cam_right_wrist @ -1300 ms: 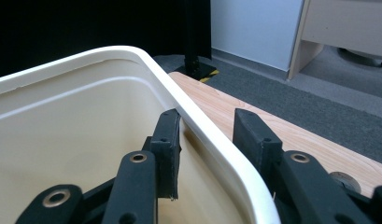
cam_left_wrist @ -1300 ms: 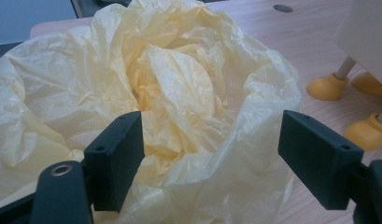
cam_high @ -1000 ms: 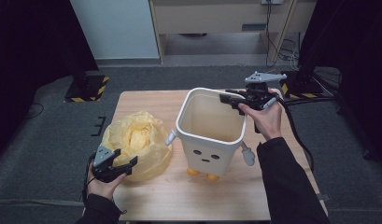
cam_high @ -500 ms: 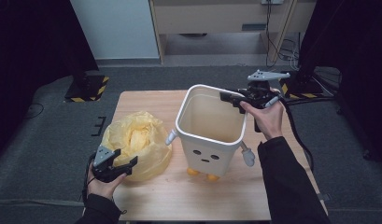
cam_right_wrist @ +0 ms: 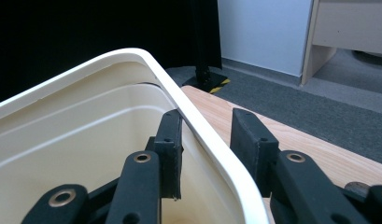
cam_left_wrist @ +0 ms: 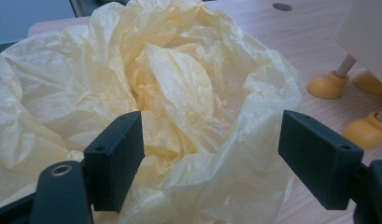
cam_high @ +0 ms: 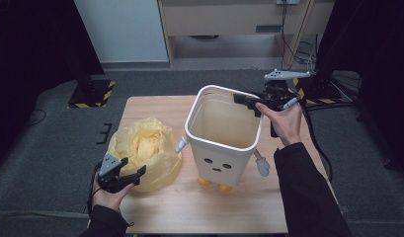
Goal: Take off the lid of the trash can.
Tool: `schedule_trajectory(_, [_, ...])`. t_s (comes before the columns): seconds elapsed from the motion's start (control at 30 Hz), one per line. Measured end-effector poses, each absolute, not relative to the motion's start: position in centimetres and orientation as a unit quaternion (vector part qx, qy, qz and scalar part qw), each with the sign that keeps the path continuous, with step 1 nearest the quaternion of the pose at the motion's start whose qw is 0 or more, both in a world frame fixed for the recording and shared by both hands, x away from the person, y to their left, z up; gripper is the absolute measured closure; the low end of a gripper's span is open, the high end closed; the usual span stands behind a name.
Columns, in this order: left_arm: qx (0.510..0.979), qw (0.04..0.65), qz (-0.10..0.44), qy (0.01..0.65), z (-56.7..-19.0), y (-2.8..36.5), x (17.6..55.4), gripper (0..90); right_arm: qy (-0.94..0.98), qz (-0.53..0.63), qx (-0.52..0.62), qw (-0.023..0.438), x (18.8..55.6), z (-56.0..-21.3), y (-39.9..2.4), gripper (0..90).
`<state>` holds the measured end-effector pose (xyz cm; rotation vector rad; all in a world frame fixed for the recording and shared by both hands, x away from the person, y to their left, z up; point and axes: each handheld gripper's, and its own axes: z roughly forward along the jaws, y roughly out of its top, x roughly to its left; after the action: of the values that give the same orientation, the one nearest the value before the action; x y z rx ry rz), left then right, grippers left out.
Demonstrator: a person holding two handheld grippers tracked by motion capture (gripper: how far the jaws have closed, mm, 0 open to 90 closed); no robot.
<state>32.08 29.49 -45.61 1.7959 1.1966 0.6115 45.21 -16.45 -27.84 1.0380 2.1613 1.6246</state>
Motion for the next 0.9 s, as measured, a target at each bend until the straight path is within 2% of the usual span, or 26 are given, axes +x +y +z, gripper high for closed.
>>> schedule_trajectory(0.27, [0.721, 0.434, 0.246, 0.480, -45.6, 29.5, 32.1, 21.7, 0.718, 0.585, 0.358, 0.123, 44.8, -26.8, -16.9, 65.4])
schedule_trajectory(0.9, [0.721, 0.433, 0.245, 0.482, -45.7, 29.5, 32.1, 21.7, 0.647, 0.624, 0.379, 0.222, 41.6, -24.4, -22.1, 65.4])
